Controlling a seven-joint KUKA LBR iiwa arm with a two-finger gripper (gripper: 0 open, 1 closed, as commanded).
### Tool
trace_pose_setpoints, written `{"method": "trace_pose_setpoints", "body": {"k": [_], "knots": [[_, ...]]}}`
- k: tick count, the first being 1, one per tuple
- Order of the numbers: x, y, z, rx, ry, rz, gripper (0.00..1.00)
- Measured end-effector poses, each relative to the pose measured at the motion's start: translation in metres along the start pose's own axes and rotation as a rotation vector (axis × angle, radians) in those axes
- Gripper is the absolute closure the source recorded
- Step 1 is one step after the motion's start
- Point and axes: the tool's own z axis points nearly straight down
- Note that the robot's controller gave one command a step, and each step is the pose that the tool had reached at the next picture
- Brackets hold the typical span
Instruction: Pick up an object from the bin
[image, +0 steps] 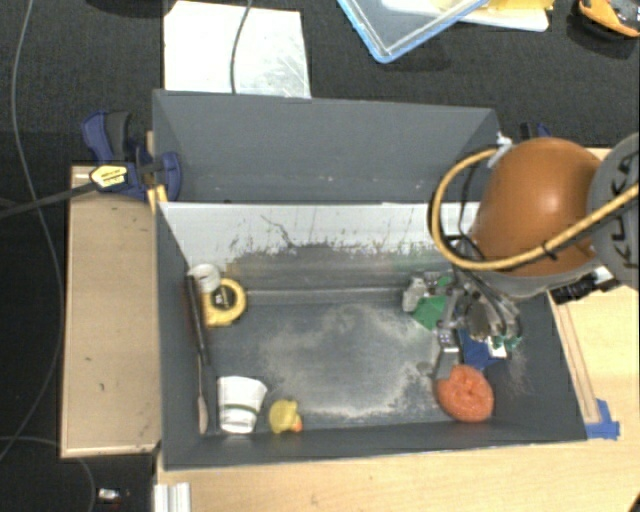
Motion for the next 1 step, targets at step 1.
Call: {"method": "trace_pose_setpoints", "body": {"k": [1], "knots": [[-0.0015,0.0000,-0.0030,0.000,-0.007,0.000,0.00]]}}
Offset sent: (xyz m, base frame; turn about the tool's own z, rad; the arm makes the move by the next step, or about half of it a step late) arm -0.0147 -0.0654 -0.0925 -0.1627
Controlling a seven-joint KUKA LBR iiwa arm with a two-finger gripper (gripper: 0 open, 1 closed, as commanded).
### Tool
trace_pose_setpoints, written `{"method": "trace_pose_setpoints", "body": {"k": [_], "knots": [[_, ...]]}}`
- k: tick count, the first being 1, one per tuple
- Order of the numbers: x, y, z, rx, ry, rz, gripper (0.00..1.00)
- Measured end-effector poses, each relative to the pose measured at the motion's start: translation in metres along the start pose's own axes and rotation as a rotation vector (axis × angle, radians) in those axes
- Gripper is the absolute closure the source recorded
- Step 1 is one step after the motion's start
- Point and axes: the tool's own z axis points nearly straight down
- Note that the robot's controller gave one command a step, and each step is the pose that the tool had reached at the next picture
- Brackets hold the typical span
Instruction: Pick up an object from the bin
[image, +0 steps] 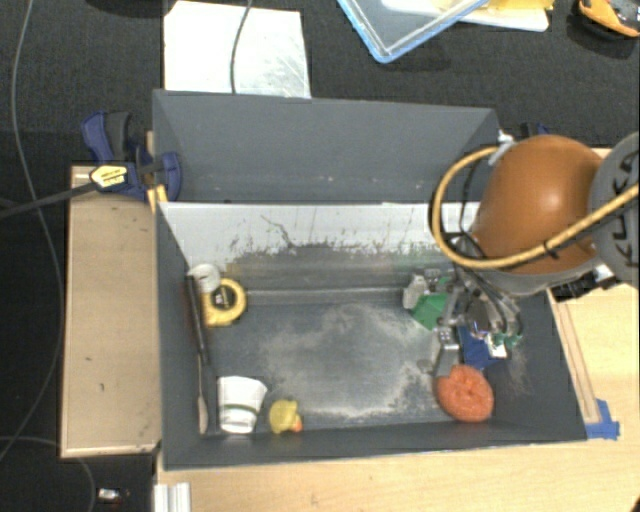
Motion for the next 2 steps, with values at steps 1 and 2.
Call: {"method": "trace_pose_setpoints", "body": {"k": [1,2], "knots": [[0.009,-0.040,0.057,0.000,-0.004,-0.102,0.00],[0.009,0.030,0.069,0.000,-0.004,-0.175,0.00]]}}
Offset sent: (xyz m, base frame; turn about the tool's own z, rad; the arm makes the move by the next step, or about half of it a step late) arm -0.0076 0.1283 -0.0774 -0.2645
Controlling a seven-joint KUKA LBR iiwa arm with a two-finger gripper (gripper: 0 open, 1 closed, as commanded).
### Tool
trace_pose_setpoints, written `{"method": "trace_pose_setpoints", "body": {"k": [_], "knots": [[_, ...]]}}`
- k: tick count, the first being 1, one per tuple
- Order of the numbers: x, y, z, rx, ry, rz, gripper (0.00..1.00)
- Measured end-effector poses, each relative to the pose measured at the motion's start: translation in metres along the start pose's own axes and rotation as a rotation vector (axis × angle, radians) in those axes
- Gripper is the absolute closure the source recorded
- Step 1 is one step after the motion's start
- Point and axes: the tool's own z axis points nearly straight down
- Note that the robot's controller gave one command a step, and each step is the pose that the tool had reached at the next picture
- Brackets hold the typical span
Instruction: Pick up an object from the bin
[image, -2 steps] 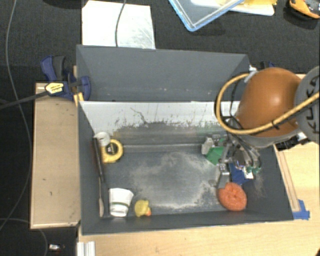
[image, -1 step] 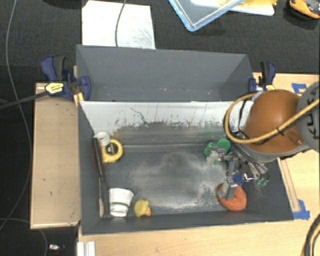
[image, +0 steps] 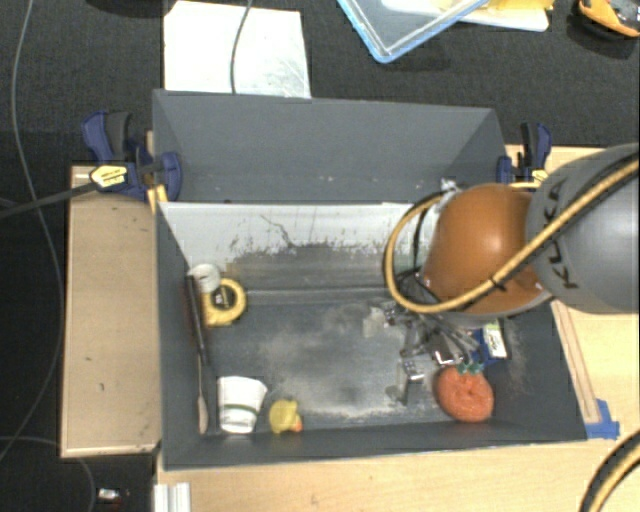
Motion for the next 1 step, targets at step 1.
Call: {"method": "trace_pose_setpoints", "body": {"k": [1], "knots": [[0.0191,-0.0383,0.0545,0.001,0.001,-0.024,0.00]]}}
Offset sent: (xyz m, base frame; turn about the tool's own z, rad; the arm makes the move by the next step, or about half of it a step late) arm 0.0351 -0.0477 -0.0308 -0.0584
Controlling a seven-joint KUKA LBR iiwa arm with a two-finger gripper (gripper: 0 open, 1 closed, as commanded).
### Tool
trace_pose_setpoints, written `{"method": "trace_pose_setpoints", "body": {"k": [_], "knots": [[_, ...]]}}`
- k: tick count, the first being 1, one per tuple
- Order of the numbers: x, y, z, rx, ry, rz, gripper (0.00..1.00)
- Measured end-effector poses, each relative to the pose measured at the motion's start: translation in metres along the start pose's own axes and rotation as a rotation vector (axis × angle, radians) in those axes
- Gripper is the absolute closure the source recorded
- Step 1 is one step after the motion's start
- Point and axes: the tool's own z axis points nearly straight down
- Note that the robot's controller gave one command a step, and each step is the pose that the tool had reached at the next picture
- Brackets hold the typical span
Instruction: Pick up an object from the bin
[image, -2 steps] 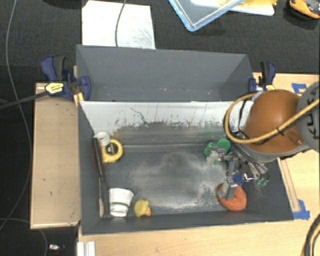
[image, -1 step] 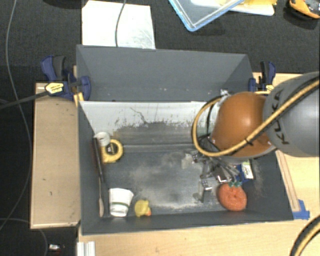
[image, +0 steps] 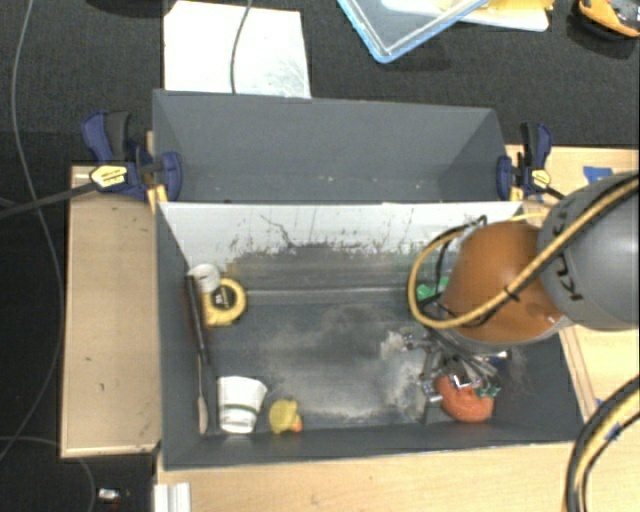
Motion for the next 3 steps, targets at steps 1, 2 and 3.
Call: {"method": "trace_pose_setpoints", "body": {"k": [1,2,3], "knots": [[-0.040,-0.018,-0.019,-0.003,-0.010,-0.026,0.00],[-0.013,-0.060,-0.011,-0.001,0.001,-0.077,0.00],[0.019,-0.087,-0.038,0.000,-0.021,-0.142,0.00]]}}
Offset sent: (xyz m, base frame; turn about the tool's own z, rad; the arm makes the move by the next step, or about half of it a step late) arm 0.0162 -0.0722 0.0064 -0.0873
